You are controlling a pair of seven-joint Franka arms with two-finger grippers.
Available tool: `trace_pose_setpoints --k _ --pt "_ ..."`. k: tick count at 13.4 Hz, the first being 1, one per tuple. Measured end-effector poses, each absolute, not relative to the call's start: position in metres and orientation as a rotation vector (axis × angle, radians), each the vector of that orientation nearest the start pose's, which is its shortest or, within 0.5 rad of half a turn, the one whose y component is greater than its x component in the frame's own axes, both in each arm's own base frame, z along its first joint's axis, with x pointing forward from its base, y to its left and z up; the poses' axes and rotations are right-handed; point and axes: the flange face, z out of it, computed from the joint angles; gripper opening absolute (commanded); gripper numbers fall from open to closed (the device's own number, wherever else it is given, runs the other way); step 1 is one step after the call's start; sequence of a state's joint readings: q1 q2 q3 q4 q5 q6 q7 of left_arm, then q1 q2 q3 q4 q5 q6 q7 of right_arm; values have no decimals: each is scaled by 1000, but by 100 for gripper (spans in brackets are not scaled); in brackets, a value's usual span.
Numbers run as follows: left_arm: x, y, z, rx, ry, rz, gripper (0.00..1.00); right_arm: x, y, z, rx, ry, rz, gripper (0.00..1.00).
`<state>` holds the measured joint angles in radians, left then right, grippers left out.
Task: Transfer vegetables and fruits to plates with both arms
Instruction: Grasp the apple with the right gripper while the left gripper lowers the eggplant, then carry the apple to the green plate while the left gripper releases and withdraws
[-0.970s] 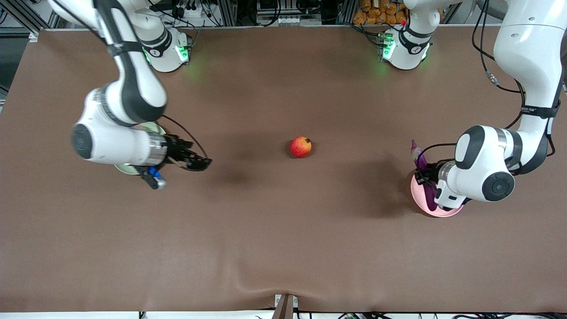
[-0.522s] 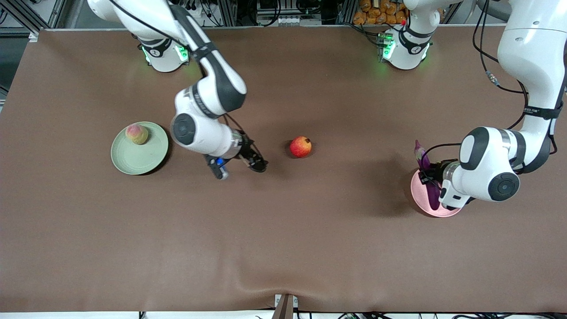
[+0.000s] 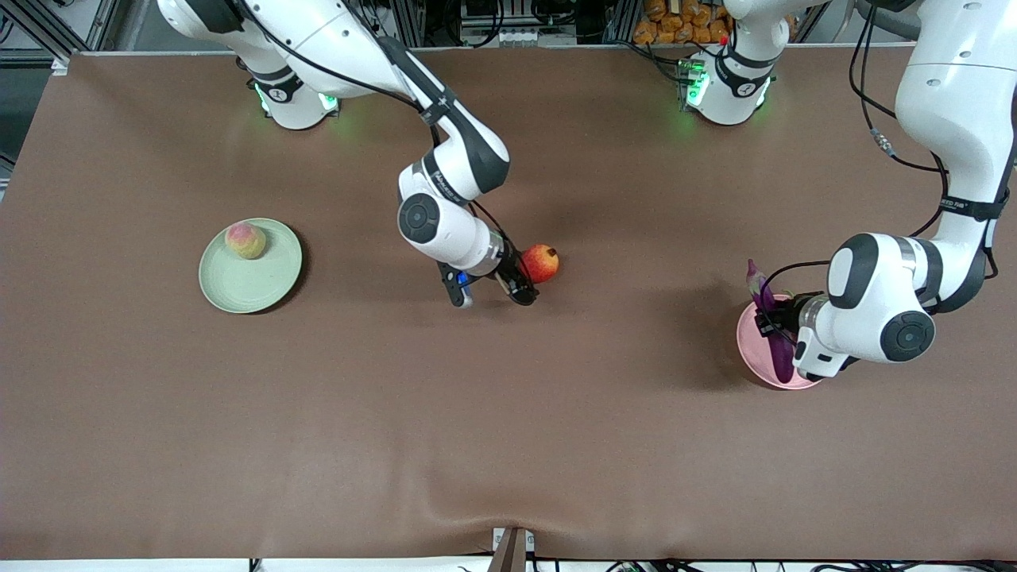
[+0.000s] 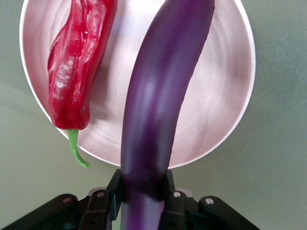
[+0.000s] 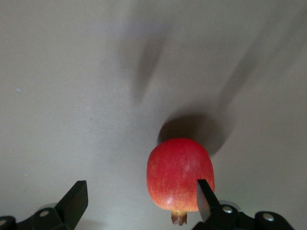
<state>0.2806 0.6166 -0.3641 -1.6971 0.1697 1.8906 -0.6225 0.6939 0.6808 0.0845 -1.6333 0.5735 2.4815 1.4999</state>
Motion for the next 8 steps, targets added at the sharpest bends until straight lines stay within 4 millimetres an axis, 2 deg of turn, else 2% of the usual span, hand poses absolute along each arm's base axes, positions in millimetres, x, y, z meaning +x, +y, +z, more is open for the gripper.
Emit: trace_pose_setpoints --k 4,5,6,7,8 --pt "630 -20 229 -2924 -683 545 0 501 498 234 -2317 1563 496 100" --pt "630 -20 229 -2925 -681 537 9 499 499 234 -2322 1564 501 100" --pt "630 -20 228 -2927 -680 531 34 497 501 233 -2329 1562 504 100" --pt "631 -20 227 -2929 -680 529 50 494 503 230 -2336 1562 509 100" --pt "631 -20 225 -2931 -680 530 77 491 505 226 -2342 1564 513 100"
